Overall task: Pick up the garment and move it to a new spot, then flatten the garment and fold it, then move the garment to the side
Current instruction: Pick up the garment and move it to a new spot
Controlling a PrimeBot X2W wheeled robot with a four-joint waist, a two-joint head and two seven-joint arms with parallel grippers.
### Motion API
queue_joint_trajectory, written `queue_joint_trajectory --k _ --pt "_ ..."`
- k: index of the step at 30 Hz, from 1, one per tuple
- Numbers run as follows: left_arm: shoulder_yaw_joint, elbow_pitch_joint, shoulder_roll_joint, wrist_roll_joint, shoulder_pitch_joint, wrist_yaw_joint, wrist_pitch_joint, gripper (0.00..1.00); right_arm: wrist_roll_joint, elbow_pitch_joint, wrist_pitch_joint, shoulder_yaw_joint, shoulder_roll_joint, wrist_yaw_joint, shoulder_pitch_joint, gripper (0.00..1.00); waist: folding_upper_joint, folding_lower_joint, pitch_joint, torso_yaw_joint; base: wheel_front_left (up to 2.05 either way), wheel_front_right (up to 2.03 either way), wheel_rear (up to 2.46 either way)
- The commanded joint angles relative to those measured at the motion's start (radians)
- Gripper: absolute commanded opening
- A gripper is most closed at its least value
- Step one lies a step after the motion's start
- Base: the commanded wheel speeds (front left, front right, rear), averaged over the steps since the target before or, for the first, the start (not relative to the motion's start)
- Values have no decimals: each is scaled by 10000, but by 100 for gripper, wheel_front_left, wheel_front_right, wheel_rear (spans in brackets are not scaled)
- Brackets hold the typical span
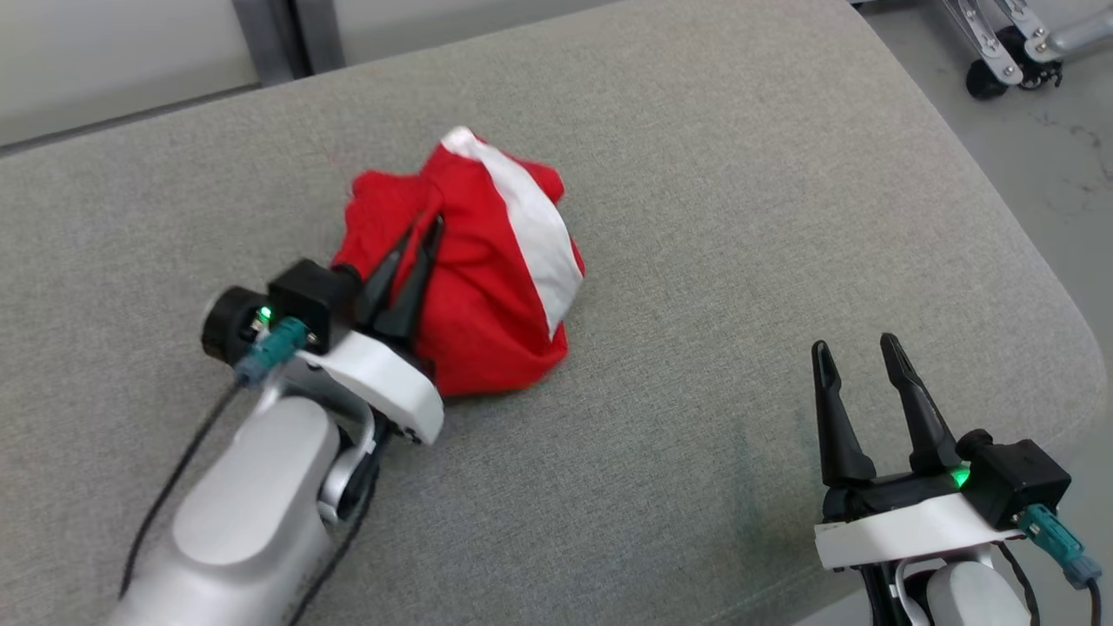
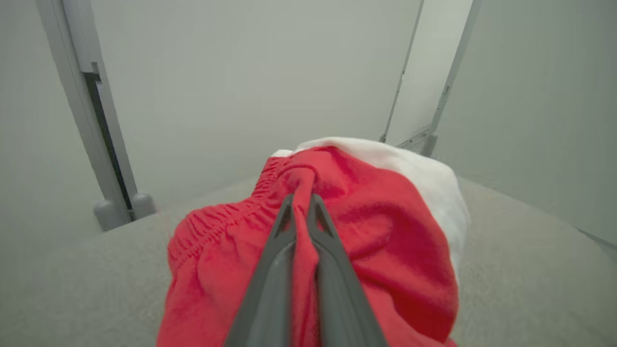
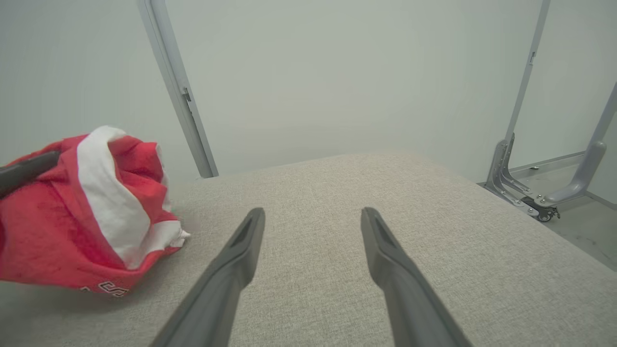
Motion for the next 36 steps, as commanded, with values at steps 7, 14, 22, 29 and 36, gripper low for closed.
queue_joint_trajectory --k 7,14,22,29,36 --pt "-205 1061 -1236 368 1324 -618 -45 0 -142 17 -14 13 -8 -17 -179 100 0 0 381 186 0 0 0" --pt "-493 1736 -1970 -165 2207 -1118 -38 100 -477 159 -14 95 -15 -17 48 100 0 0 -320 1037 0 0 0" --pt "938 -331 -2161 496 3585 -655 -43 100 -895 409 -14 391 -15 -17 542 100 0 0 -1588 2664 0 0 0" --pt "3643 -2680 -2223 2095 5959 -380 -43 100 -954 546 -14 497 -16 -17 1137 100 0 0 -2640 3915 0 0 0" --pt "5353 -3946 -2308 3551 7574 -481 -44 100 -1072 340 -14 258 -18 -17 1705 100 0 0 -3037 4285 0 0 0"
